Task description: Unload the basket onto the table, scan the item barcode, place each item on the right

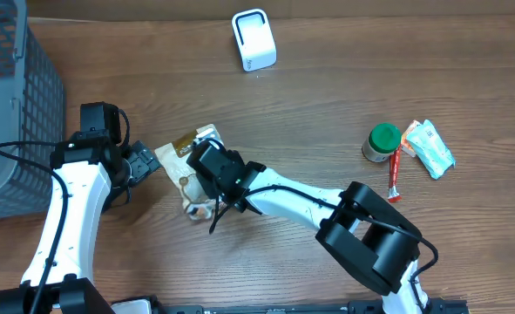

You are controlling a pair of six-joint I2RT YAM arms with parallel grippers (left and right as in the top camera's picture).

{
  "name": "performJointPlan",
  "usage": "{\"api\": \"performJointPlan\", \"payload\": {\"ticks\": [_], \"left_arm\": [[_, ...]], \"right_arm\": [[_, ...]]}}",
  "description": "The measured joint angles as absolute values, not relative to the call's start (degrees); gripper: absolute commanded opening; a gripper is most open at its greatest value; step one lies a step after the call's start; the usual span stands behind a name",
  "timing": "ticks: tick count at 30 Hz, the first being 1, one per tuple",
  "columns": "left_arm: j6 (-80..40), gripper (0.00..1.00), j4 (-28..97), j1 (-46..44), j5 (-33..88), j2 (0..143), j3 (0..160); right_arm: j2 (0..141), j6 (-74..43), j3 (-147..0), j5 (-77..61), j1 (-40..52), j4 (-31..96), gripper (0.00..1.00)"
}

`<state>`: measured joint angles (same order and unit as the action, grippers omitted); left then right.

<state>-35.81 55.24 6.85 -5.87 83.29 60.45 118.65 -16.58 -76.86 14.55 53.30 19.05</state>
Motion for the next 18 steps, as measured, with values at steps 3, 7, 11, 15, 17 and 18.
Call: {"api": "performJointPlan", "payload": {"ticks": [3, 7, 11, 15, 17, 18], "left_arm": [[-35.8, 1.00, 55.2, 6.9, -5.9, 83.3, 60.4], [-35.8, 1.00, 55.2, 6.9, -5.9, 83.3, 60.4], [-35.8, 1.00, 55.2, 6.9, -5.9, 83.3, 60.4], [-35.8, 1.00, 55.2, 6.9, -5.9, 83.3, 60.4], [-35.8, 1.00, 55.2, 6.9, -5.9, 83.3, 60.4], [-35.8, 1.00, 55.3, 6.9, -5.9, 83.3, 60.4]], "right_arm": [[118.5, -19.8, -77.0, 17.5, 52.2, 22.0, 0.46], [117.1, -25.0, -77.3, 19.7, 49.4, 28.8, 0.44], [114.7, -32.1, -77.2, 20.8, 45.6, 37.5, 0.44], [111.1, -38.5, -76.6, 20.8, 42.4, 44.2, 0.47], [108.1, -40.4, -76.5, 20.7, 41.6, 47.0, 0.49], [106.7, -40.9, -76.5, 20.9, 41.4, 48.2, 0.51]]}}
